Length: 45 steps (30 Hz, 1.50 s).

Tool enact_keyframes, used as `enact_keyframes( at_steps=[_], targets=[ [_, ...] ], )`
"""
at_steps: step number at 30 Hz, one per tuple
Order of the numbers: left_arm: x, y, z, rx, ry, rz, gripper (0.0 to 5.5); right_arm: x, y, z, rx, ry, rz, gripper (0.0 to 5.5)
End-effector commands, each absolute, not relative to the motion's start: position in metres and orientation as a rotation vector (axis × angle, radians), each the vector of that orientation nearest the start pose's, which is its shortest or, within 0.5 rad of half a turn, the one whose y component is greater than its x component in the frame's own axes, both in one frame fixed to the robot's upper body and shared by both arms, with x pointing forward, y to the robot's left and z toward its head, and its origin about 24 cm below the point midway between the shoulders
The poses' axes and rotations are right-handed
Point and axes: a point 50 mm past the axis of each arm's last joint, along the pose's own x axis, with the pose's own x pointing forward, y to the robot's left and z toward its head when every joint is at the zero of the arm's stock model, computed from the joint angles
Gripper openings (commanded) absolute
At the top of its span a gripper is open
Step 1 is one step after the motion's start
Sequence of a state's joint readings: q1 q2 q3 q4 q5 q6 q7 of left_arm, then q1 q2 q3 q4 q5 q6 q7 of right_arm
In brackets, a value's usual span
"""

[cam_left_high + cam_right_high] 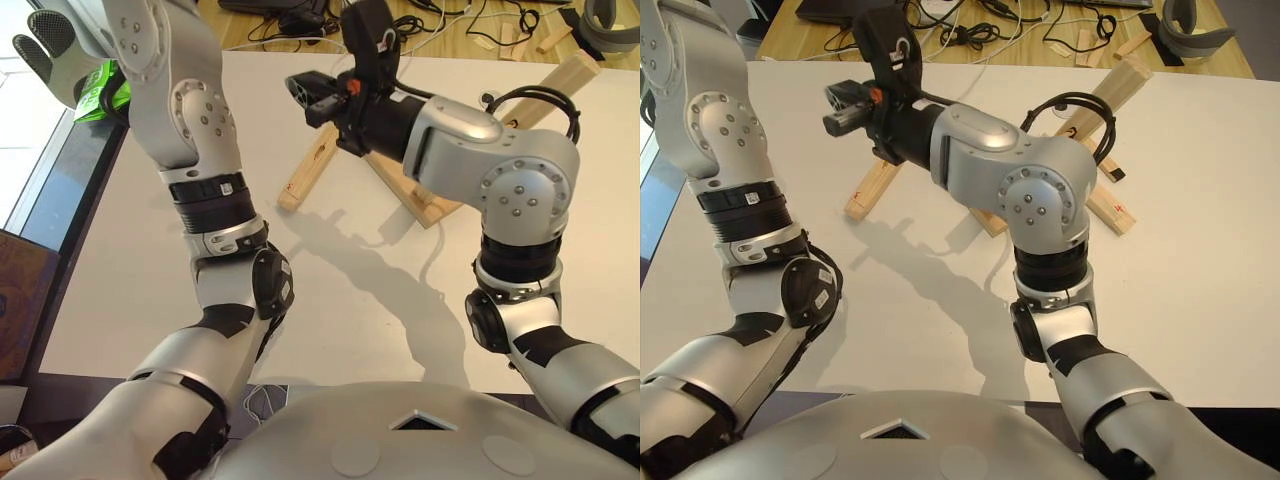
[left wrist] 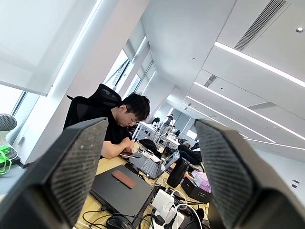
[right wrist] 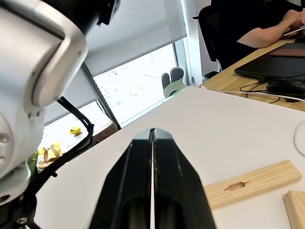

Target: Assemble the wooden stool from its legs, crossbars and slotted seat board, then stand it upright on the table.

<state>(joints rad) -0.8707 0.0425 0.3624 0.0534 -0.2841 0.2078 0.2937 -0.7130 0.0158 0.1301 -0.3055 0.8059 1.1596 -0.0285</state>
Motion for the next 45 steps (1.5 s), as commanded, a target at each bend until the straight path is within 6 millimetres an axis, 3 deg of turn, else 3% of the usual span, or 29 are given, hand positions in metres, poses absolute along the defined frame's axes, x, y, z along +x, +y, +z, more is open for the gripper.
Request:
enact_keyframes(
  at_steps=[1,4,8,11,18,20,22,24,27,32,40,45],
  targets=[
    [0.351,0.179,0.259,-0.462,-0.494,0.252,3.39,0.273,-0.017,0.187,0.169,0.367,0.926,0.02],
    [0.351,0.178,0.255,-0.458,-0.481,0.252,3.39,0.276,-0.036,0.164,0.083,0.48,0.808,0.02],
    [0.35,0.18,0.246,-0.449,-0.462,0.266,3.39,0.28,-0.08,0.147,-0.03,0.534,0.561,0.02],
    [0.351,0.182,0.241,-0.451,-0.448,0.269,3.39,0.273,-0.115,0.144,-0.113,0.542,0.441,0.02],
    [0.349,0.189,0.232,-0.455,-0.441,0.3,3.39,0.241,-0.224,0.13,-0.423,0.592,0.122,0.02],
    [0.349,0.188,0.231,-0.457,-0.438,0.295,3.39,0.245,-0.25,0.134,-0.601,0.519,0.133,0.02],
    [0.349,0.186,0.228,-0.46,-0.424,0.294,3.39,0.263,-0.265,0.141,-0.712,0.43,0.169,0.02],
    [0.35,0.182,0.226,-0.463,-0.413,0.286,3.39,0.278,-0.261,0.141,-0.728,0.402,0.231,0.02],
    [0.351,0.177,0.227,-0.463,-0.405,0.268,3.39,0.288,-0.238,0.119,-0.681,0.457,0.34,0.02],
    [0.351,0.175,0.226,-0.451,-0.389,0.251,3.39,0.317,-0.23,0.104,-0.561,0.412,0.172,0.02],
    [0.353,0.17,0.228,-0.445,-0.382,0.232,3.39,0.343,-0.186,0.095,-0.442,0.389,0.389,0.02],
    [0.355,0.17,0.23,-0.442,-0.383,0.222,3.39,0.366,-0.161,0.105,-0.404,0.33,0.4,0.02]
  ],
)
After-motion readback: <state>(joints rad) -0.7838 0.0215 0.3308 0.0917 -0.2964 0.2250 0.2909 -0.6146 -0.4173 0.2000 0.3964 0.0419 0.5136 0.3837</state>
